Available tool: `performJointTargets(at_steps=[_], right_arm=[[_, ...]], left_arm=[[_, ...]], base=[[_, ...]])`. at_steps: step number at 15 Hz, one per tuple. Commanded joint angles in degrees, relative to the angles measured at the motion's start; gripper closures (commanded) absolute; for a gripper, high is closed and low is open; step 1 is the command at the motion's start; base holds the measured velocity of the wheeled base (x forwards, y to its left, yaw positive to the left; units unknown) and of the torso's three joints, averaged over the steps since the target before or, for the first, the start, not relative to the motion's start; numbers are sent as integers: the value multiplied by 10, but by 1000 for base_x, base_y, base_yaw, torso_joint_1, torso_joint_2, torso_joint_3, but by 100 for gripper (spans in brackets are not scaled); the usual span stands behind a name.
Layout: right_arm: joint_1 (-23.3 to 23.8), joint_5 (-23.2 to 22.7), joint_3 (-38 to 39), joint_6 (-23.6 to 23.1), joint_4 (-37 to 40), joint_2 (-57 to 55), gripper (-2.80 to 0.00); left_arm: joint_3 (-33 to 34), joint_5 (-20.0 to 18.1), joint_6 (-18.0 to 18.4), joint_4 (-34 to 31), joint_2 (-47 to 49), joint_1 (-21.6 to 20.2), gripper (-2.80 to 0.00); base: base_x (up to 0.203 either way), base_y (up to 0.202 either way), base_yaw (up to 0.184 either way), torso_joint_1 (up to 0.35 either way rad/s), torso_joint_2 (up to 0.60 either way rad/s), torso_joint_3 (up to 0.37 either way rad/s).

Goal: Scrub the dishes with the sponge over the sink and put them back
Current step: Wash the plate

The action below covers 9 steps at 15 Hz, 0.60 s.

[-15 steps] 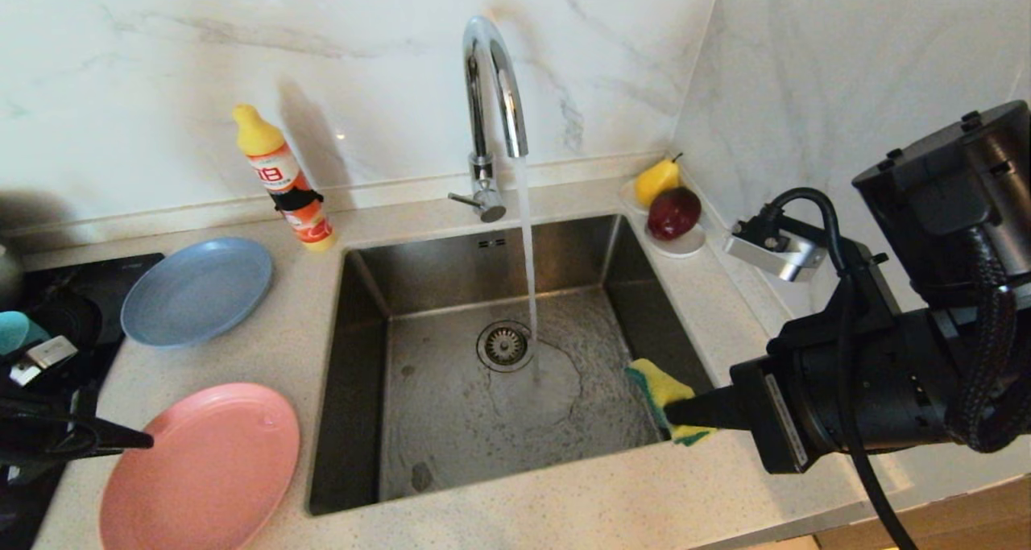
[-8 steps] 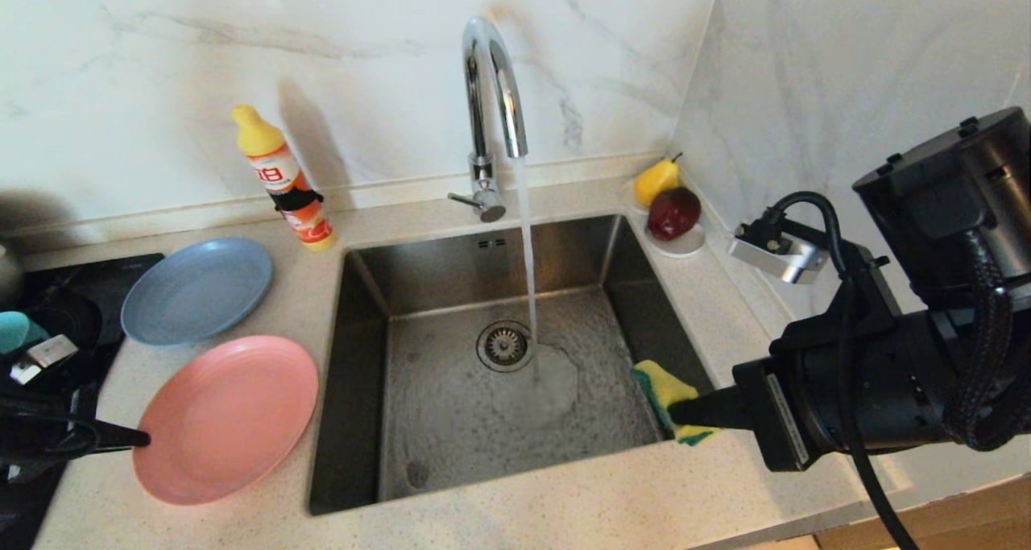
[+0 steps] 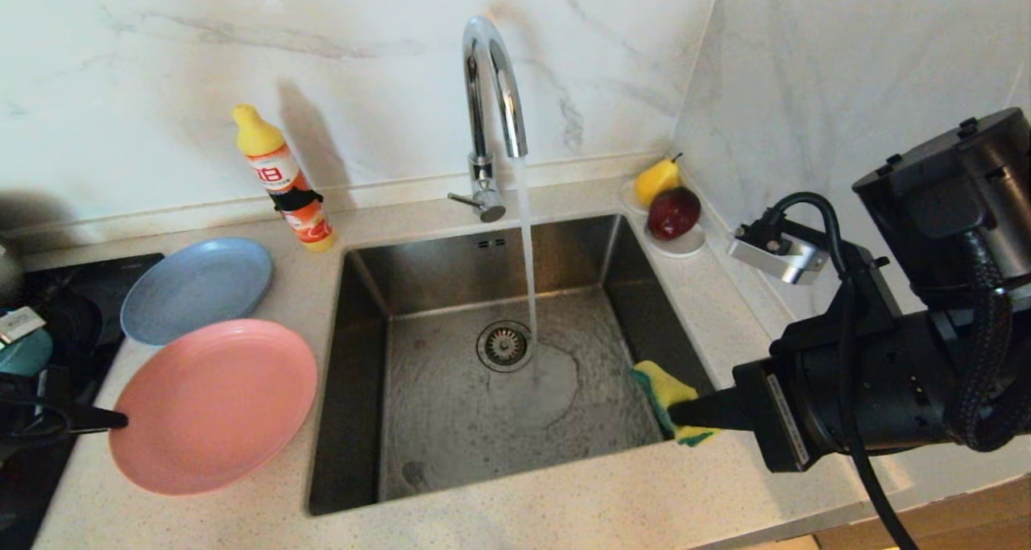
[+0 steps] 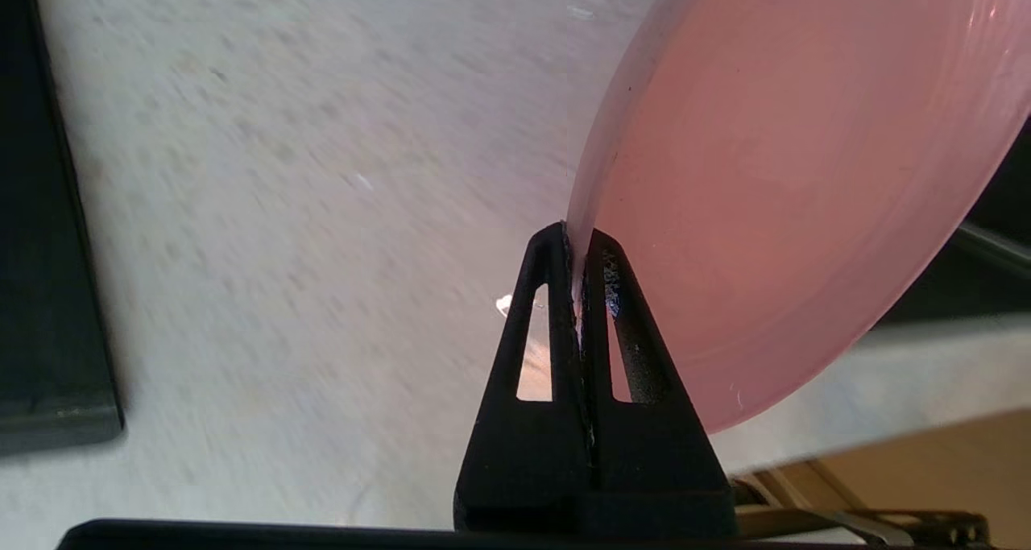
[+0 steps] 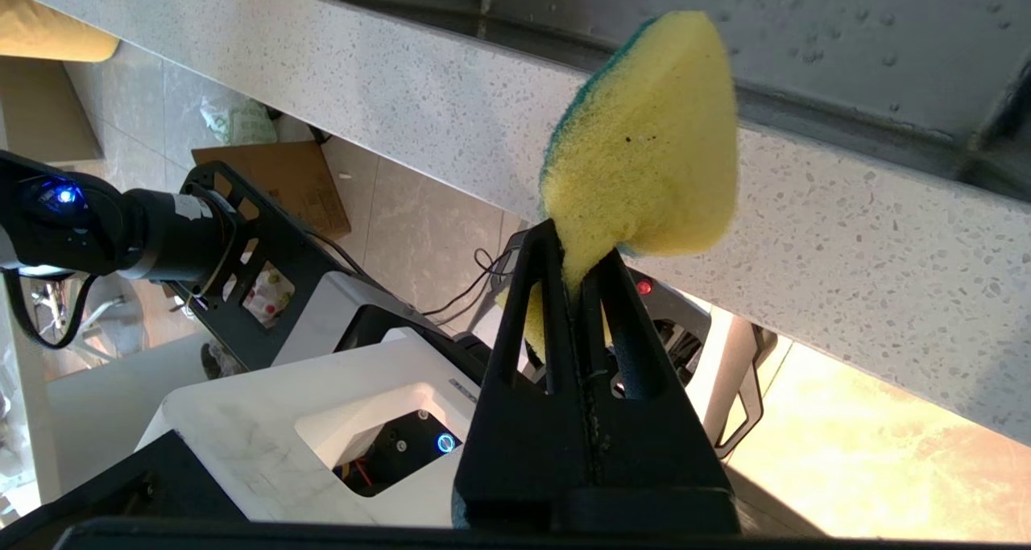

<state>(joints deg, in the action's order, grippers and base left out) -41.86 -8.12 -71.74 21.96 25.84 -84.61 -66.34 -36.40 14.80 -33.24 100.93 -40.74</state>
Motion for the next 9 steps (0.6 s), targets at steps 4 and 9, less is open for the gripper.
performJointTargets(at_steps=[4, 9], right_arm=[[-1, -1, 1, 1, 1, 0, 0], [-1, -1, 0, 2, 1, 2, 0]], left_arm=[[-3, -28, 42, -66, -105, 18, 0], [-10, -21, 41, -97, -125, 119, 0]], base=[[0, 0, 0, 0, 0, 0], [0, 0, 0, 0, 0, 0]])
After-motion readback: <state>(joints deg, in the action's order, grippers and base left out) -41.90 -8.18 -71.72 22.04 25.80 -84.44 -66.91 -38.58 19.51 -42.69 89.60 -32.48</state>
